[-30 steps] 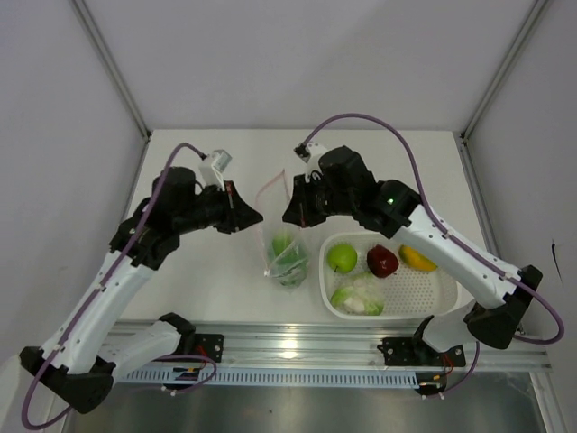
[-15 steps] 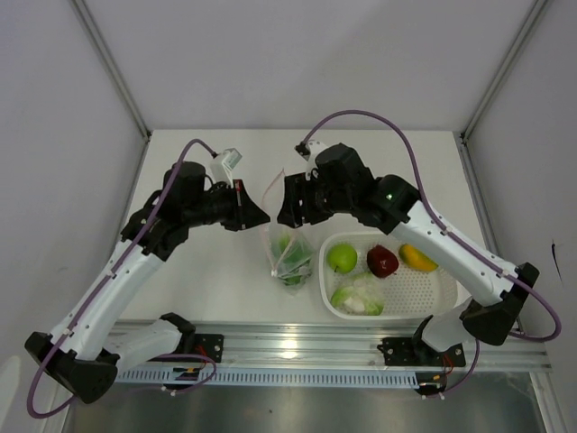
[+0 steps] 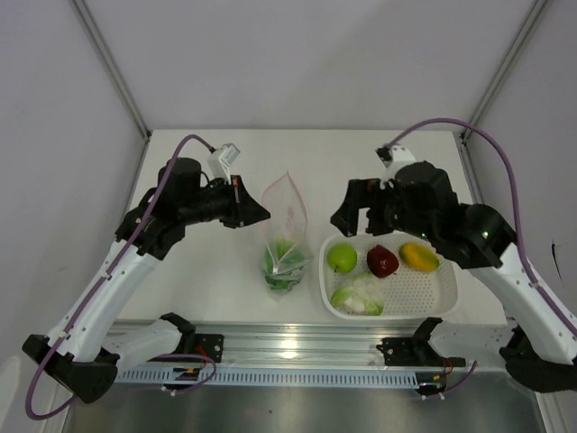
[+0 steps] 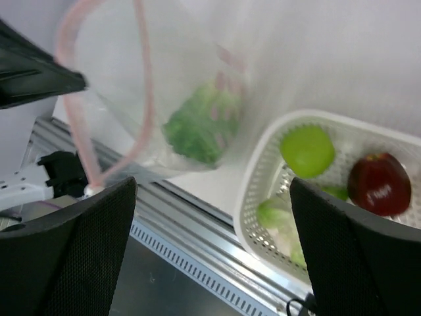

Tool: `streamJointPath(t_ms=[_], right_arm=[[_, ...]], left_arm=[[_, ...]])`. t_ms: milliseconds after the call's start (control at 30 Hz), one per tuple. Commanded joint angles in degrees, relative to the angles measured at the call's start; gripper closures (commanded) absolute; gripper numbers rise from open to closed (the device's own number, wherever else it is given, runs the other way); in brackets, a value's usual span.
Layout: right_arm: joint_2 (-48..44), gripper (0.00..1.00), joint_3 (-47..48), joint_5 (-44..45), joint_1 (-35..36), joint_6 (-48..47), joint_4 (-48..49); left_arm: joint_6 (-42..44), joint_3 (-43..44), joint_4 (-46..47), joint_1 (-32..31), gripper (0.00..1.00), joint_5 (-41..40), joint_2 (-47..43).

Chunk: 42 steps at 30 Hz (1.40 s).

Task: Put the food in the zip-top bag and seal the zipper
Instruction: Pick up the fake vegetable from the bin.

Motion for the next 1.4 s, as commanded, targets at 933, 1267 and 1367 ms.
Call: streamJointPath(t_ms=[933, 1267, 1367], right_arm=[[-19.90, 0.00, -48.46, -28.92, -31.13, 16.49, -8.60], [-19.81, 0.01, -59.80, -31.64, -34.12, 15.51, 0.97], [-19.90, 0.01, -61.91, -31.55, -34.12, 15.69, 5.88]], left_arm=[[0.32, -2.27, 3.11, 0.37, 0.99, 3.21, -1.74], [-0.39, -2.89, 3.90, 0.37, 0.99, 3.65, -1.57], [-0.12, -2.71, 3.46, 0.37, 0.99, 3.39, -1.57]])
